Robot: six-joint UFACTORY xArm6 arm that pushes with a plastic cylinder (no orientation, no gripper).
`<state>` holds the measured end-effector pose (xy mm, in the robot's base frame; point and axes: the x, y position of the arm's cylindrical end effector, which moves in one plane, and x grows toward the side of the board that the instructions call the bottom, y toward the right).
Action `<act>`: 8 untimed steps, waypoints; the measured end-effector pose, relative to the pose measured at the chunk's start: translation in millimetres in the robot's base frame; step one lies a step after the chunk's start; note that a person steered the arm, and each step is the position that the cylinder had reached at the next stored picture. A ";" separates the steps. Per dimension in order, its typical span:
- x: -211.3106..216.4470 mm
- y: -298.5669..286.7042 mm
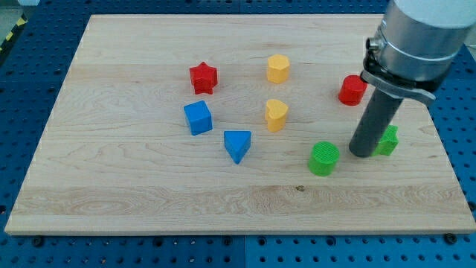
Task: Point your arm towards the green circle
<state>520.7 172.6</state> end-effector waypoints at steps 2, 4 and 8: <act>27.9 1.4; 31.8 -14.1; 41.0 -39.4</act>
